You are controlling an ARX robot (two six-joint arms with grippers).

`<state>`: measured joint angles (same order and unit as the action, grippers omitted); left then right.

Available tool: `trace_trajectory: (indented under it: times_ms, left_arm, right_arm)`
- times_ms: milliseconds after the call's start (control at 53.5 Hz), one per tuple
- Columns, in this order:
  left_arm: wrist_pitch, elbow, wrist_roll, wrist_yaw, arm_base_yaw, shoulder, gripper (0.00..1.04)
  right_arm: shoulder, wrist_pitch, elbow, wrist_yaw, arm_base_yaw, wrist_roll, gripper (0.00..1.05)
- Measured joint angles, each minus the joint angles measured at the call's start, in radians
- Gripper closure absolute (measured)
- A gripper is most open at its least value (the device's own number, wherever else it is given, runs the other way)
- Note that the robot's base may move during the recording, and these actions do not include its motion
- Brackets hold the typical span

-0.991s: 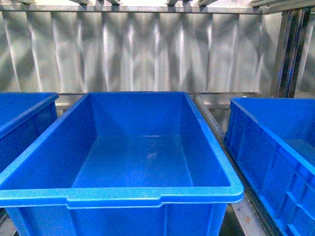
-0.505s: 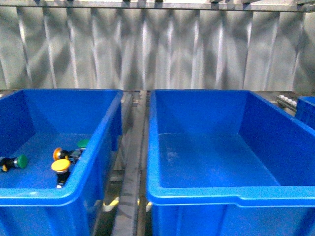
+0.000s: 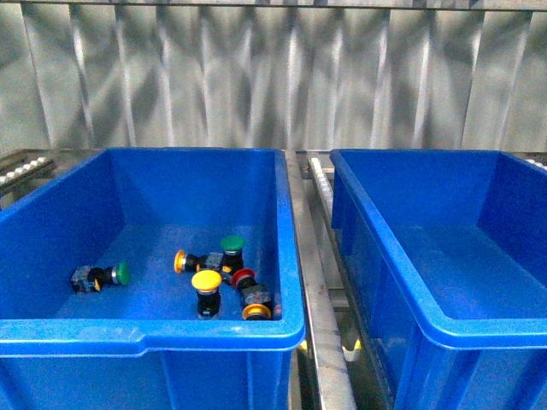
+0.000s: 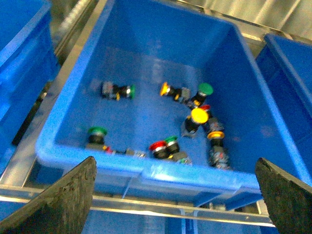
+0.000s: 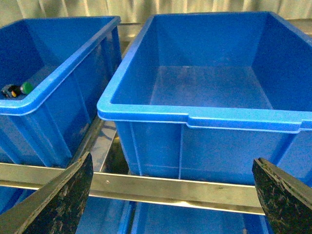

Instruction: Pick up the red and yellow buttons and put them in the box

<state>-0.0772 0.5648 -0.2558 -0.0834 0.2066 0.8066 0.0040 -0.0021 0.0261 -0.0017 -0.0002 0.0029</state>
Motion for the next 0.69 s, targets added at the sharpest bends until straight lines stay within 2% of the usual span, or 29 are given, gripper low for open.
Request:
trace_trajectory:
  times_ms: [56,187,318,393,505,692]
  left_arm:
    - [0.047,0.165,0.019,0.005,0.048,0.166,0.08]
    - [0.148,0.417,0.054,-0.027,0.102,0.444,0.08]
    - [0.267,0.624,0.040,-0.077,0.120,0.654,0.08]
    - [0.389,0.802,0.017,-0.116,0.127,0.812,0.08]
    - [0.485,0.952,-0.012,-0.124,0.132,0.955,0.08]
    - [0.567,1.097,-0.028,-0.163,0.138,1.135,0.08]
  right_arm:
    - [0.000,0.000,0.000,0.002,0.000,0.000,0.07]
    - [0.000,0.000,0.000,0.002,0.000,0.000,0.07]
    - [0.000,0.000,0.000,0.002,0.000,0.000,0.07]
    - [0.000,0.000,0.000,0.002,0.000,0.000,0.07]
    - [0.000,0.000,0.000,0.002,0.000,0.000,0.07]
    - [0.000,0.000,0.000,0.002,0.000,0.000,0.07]
